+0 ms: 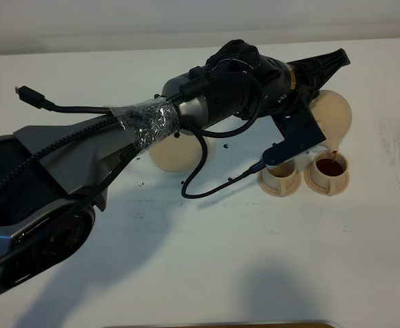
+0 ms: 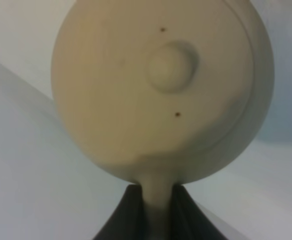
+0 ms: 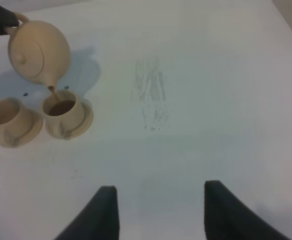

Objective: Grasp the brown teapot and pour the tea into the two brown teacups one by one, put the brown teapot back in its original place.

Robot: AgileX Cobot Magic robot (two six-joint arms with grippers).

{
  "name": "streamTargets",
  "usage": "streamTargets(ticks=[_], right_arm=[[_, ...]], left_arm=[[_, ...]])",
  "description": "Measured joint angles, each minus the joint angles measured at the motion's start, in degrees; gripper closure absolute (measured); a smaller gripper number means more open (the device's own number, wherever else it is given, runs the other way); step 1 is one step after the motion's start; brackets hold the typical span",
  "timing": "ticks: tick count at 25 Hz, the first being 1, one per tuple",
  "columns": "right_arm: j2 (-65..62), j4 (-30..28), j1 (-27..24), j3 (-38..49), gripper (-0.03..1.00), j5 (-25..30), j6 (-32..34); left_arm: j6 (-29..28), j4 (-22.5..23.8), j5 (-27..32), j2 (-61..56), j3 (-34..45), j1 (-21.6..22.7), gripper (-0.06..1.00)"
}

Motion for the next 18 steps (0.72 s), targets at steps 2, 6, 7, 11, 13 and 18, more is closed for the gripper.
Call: streamTargets(ticks=[2, 6, 7, 11, 13, 18], right_arm=[[0.0, 0.0, 0.0, 0.0, 0.56, 0.0, 0.0], [0.0, 0.0, 0.0, 0.0, 0.56, 0.0, 0.0], [0.0, 0.0, 0.0, 0.0, 0.56, 0.0, 0.0], [0.0, 0.0, 0.0, 0.0, 0.56, 0.0, 0.0], [0.0, 0.0, 0.0, 0.0, 0.56, 0.0, 0.0], [0.0, 0.0, 0.0, 0.0, 0.56, 0.0, 0.0]], left_arm=[[0.0, 0.0, 0.0, 0.0, 0.0, 0.0, 0.86], [0.8, 0.0, 0.0, 0.0, 0.0, 0.0, 0.86], [1.0, 0.0, 0.0, 0.0, 0.0, 0.0, 0.86], [1.2, 0.0, -0.1, 0.0, 0.0, 0.0, 0.86], [1.3, 0.0, -0.1, 0.0, 0.0, 0.0, 0.86], [2.1, 0.0, -0.3, 0.0, 0.0, 0.0, 0.86]])
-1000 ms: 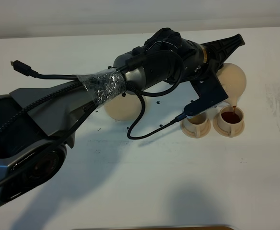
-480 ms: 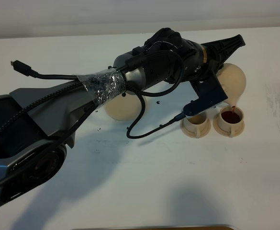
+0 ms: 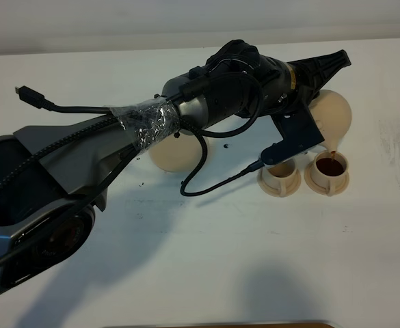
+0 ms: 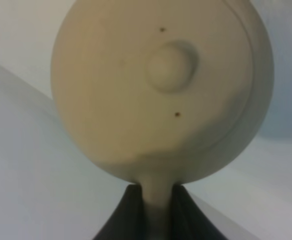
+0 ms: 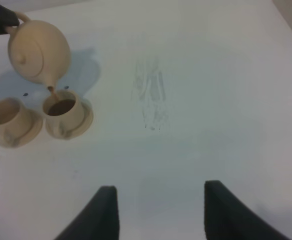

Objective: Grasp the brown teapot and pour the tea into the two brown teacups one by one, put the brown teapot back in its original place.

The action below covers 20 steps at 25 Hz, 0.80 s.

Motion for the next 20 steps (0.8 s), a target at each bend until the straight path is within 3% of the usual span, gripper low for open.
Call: streamTargets(ticks=[20], right_arm=[[0.0, 0.0, 0.0, 0.0, 0.56, 0.0, 0.0]], left_arm=[[1.8, 1.0, -1.4, 0.0, 0.0, 0.0, 0.86]])
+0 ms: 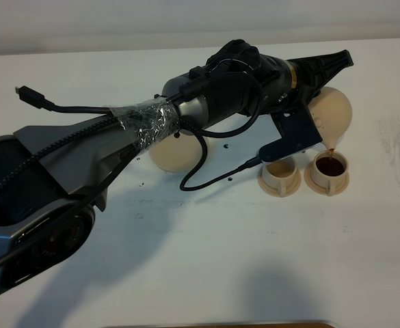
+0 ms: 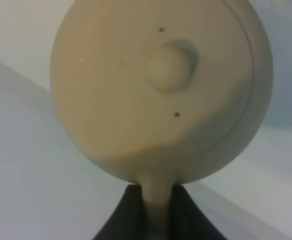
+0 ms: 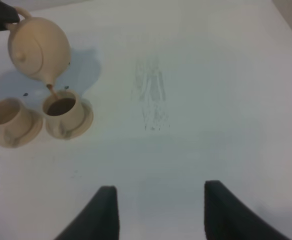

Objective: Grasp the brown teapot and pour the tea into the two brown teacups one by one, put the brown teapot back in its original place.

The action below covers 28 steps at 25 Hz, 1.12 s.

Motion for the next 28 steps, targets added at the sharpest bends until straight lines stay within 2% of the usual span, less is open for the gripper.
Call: streamTargets(ticks=[23, 28], right_arm=[[0.0, 0.0, 0.0, 0.0, 0.56, 0.0, 0.0], [0.0, 0.0, 0.0, 0.0, 0.56, 0.0, 0.0]], left_arm=[[1.6, 0.2, -0.4, 0.0, 0.0, 0.0, 0.86], [-1.4, -0.9, 1.0, 0.0, 0.0, 0.0, 0.86]])
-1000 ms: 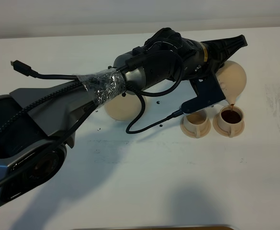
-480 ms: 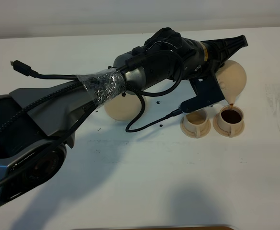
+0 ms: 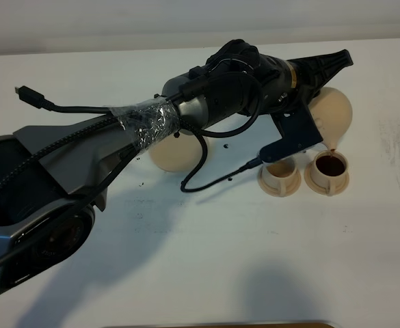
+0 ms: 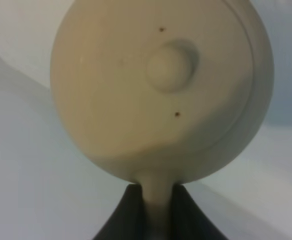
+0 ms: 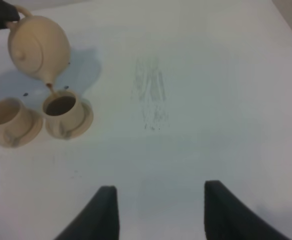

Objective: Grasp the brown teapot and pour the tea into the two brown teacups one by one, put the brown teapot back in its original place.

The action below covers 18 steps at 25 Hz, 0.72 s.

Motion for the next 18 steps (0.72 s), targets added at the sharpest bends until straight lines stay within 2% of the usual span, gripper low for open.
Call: streamTargets(ticks=[10, 18], right_arm=[[0.0, 0.0, 0.0, 0.0, 0.56, 0.0, 0.0], [0.0, 0.0, 0.0, 0.0, 0.56, 0.0, 0.0]], left_arm=[[-11.9, -1.6, 6.4, 0.0, 0.0, 0.0, 0.86], [-25.3, -1.7, 7.5, -0.7, 0.0, 0.4, 0.86]])
